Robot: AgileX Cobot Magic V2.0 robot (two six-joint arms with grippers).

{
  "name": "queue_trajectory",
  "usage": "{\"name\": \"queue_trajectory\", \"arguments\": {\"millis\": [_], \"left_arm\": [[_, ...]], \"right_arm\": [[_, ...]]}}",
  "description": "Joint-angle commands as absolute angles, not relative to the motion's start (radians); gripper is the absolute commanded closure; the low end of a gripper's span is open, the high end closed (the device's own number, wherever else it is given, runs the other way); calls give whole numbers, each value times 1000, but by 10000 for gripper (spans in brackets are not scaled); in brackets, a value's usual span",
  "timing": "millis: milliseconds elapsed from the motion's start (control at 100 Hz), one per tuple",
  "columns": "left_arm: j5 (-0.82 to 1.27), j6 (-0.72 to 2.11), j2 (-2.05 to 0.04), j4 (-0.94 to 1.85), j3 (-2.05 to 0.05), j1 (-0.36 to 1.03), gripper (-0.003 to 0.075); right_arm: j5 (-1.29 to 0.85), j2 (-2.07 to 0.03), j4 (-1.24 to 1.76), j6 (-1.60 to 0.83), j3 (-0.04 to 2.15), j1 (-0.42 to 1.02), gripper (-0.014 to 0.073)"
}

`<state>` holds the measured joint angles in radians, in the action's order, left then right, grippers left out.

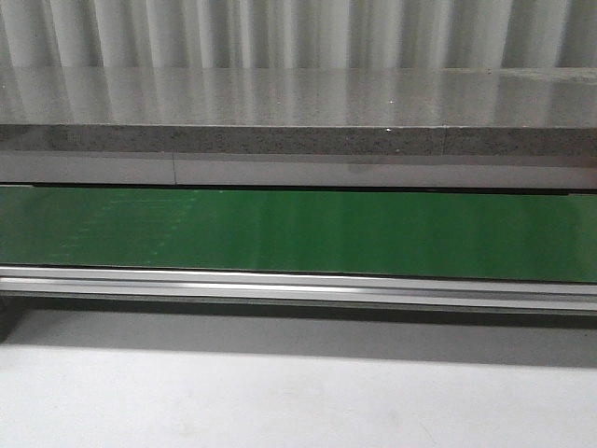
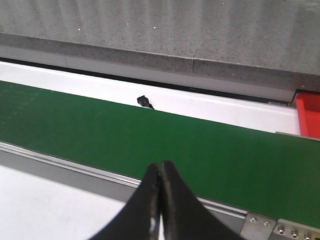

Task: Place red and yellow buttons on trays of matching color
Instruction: 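Grasp the last red push-button on the table with the left gripper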

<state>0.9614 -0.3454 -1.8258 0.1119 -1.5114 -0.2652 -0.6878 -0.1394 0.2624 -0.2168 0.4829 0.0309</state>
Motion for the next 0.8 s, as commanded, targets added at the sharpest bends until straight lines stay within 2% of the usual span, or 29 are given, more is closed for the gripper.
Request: {"name": "queue_trajectory", "arguments": {"millis": [0, 270, 560, 790], "left_arm": [[996, -255, -1739, 110, -1543, -269, 609], [1149, -35, -1676, 123, -1543, -238, 609], [1099, -20, -1677, 137, -1496, -114, 609], [1080, -20, -1714, 154, -1454, -89, 603]], "right_arm": [[-618, -149, 275, -228, 507, 33, 660], [-618, -149, 275, -228, 507, 33, 660], [-618, -149, 275, -228, 507, 33, 660], [-618, -149, 275, -228, 507, 33, 660]]}}
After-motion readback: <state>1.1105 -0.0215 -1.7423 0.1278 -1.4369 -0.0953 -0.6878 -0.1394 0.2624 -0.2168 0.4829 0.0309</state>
